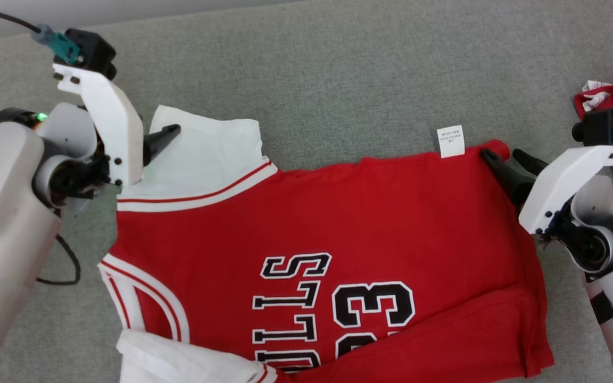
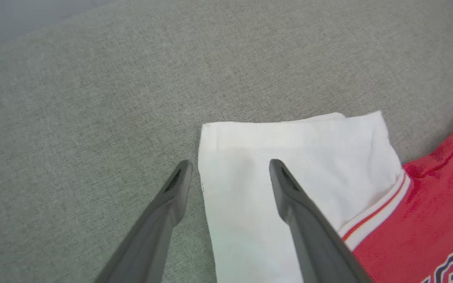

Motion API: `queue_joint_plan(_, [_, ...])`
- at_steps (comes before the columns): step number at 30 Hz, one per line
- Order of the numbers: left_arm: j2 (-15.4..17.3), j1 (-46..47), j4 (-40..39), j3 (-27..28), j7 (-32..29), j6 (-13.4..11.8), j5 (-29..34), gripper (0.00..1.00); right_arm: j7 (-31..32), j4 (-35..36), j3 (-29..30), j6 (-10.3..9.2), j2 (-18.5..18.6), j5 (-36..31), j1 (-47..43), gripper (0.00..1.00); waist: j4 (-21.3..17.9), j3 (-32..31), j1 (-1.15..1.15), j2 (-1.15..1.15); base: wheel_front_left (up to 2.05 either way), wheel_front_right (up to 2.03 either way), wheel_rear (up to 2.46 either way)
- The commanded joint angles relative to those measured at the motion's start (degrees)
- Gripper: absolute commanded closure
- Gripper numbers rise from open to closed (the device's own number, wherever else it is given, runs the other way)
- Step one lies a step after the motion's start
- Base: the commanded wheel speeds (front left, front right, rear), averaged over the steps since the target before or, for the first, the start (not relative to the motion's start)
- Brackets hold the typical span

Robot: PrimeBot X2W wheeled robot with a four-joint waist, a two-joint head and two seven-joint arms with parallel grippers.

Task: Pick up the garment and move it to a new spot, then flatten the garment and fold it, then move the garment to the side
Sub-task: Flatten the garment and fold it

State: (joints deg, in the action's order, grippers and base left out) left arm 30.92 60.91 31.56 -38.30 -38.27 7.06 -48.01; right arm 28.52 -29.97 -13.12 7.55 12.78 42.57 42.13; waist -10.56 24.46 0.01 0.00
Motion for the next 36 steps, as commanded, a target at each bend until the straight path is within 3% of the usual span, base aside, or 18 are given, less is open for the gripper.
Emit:
queue_joint_plan(1, [0.0, 0.8, 0.7, -0.3, -0.3, 0.2, -0.6, 0.00, -0.1, -0.5, -0.5, -0.15, 0.5, 0.7, 1.0, 0.00, -0.2, 0.5, -0.01, 0.00, 0.00, 0.00, 0.00])
queue_joint_plan(11, [-0.1, 4.5, 5.4, -3.2, 0.1, 0.5, -2.0, 0.00, 2.4, -1.0, -9.8, -0.14, 0.8, 6.0, 3.3, 0.00, -1.3, 2.5, -0.01, 0.00, 0.00, 0.00, 0.00])
queue_joint_plan(16, [0.1, 4.6, 4.7, -5.8, -1.5, 0.5, -4.7, 0.04, 2.0, 0.1, -13.2, -0.12, 1.8, 8.0, 3.0, 0.33, -1.7, 2.6, -0.01, 0.00, 0.00, 0.00, 0.00])
queue_joint_plan(17, [0.4, 4.7, 4.6, -6.2, -1.9, 0.5, -5.3, 0.51, 1.8, 0.3, -13.7, -0.12, 2.1, 8.4, 2.9, 0.54, -1.8, 2.5, -0.01, 0.00, 0.00, 0.00, 0.00])
queue_joint_plan(18, [0.8, 4.8, 4.7, -6.6, -1.9, 0.5, -5.3, 0.67, 1.4, 0.4, -14.2, -0.11, 2.4, 8.7, 2.8, 0.71, -1.9, 2.5, -0.01, 0.00, 0.00, 0.00, 0.00])
queue_joint_plan(19, [1.2, 5.0, 4.9, -7.1, -1.6, 0.5, -5.1, 0.91, 0.6, 0.6, -14.5, -0.11, 2.7, 8.8, 2.8, 0.94, -1.9, 2.4, -0.01, 0.00, 0.00, 0.00, 0.00])
queue_joint_plan(20, [1.6, 5.3, 5.2, -7.3, -1.1, 0.5, -4.7, 1.00, -0.2, 0.5, -14.6, -0.11, 2.9, 9.0, 2.9, 1.00, -1.9, 2.2, -0.01, 0.00, 0.00, 0.00, 0.00])
queue_joint_plan(29, [1.7, 6.7, 8.4, -7.8, 5.0, 0.4, -3.9, 1.00, -10.5, -1.9, -14.4, -0.12, 4.0, 9.0, 4.6, 1.00, -1.4, 0.3, -0.01, 0.00, 0.00, 0.00, 0.00])
queue_joint_plan(36, [1.0, 5.1, 9.1, -9.4, 6.2, 0.4, -6.0, 1.00, -14.4, -5.6, -14.9, -0.14, 4.3, 9.7, 4.1, 1.00, -0.2, -3.4, -0.01, 0.00, 0.00, 0.00, 0.00])
